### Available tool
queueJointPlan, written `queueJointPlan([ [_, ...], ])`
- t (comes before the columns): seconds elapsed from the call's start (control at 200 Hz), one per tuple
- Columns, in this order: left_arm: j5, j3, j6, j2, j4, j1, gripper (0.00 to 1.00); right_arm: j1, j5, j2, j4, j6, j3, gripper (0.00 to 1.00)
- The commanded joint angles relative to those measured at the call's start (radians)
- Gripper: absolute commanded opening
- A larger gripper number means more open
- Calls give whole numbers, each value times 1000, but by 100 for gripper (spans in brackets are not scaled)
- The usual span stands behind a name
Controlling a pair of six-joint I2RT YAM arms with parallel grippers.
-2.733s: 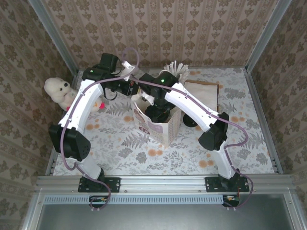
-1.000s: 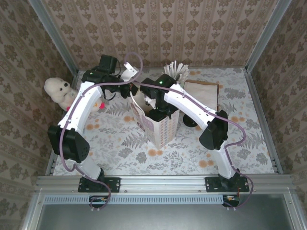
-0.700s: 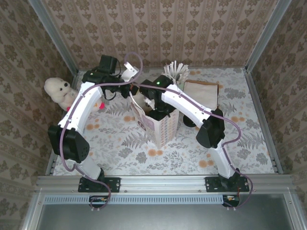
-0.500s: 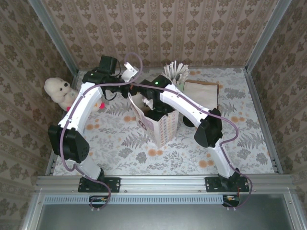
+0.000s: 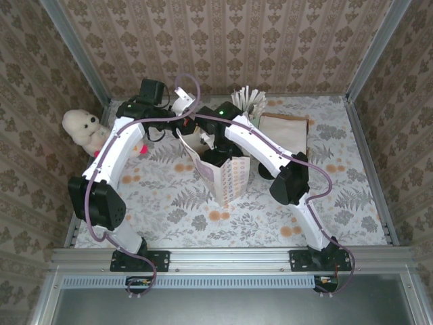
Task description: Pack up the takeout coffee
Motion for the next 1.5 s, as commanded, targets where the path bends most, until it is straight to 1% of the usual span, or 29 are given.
queueJointPlan([
  [0.0, 82, -9, 34, -28, -2, -8, 0, -7, -82, 13, -16, 23, 56, 37],
  [0.07, 76, -7, 38, -26, 1, -8, 0, -9, -120, -3, 14, 26, 54, 37],
  [0.16, 69, -6, 44, -26, -4, -7, 0, -21, -124, -8, 31, 40, 56, 37],
  [0.255, 53, -10, 45, -25, -5, -7, 0, -26, -85, -5, 36, 40, 46, 37],
  [0.365, 44, -12, 41, -23, 2, -7, 0, -29, -29, 22, 32, 26, -3, 37],
  [0.45, -17, -10, -6, -18, 32, -6, 0, -25, -14, 42, -1, 26, 1, 36],
  [0.48, -32, -4, -26, -14, 40, -3, 0, -22, -8, 36, -8, 25, -2, 36],
  [0.57, -32, 13, -52, 0, 32, 2, 0, -11, 18, 2, -22, 27, -18, 36],
  [0.585, -59, 13, -54, 3, 30, 2, 0, -9, 22, -5, -25, 29, -19, 36],
  [0.615, -61, 11, -58, 3, 31, 1, 0, -6, 29, -19, -29, 33, -25, 36],
  [0.695, -70, -16, -78, -10, 52, 3, 0, 1, 46, -61, -27, 44, -69, 36],
  [0.84, -157, -38, -120, -36, 89, 4, 0, 8, 72, -116, -5, 46, -206, 36],
  [0.975, -161, -49, -124, -54, 99, 7, 0, 8, 62, -139, 30, 51, -259, 35],
  [1.12, -177, -50, -120, -60, 94, 7, 0, 9, 42, -137, 36, 36, -250, 35],
  [1.29, -133, -70, -119, -76, 113, 8, 0, 9, 46, -121, 2, 23, -238, 35],
  [1.495, -122, -88, -145, -89, 149, 5, 0, 9, 73, -99, 5, 29, -246, 35],
])
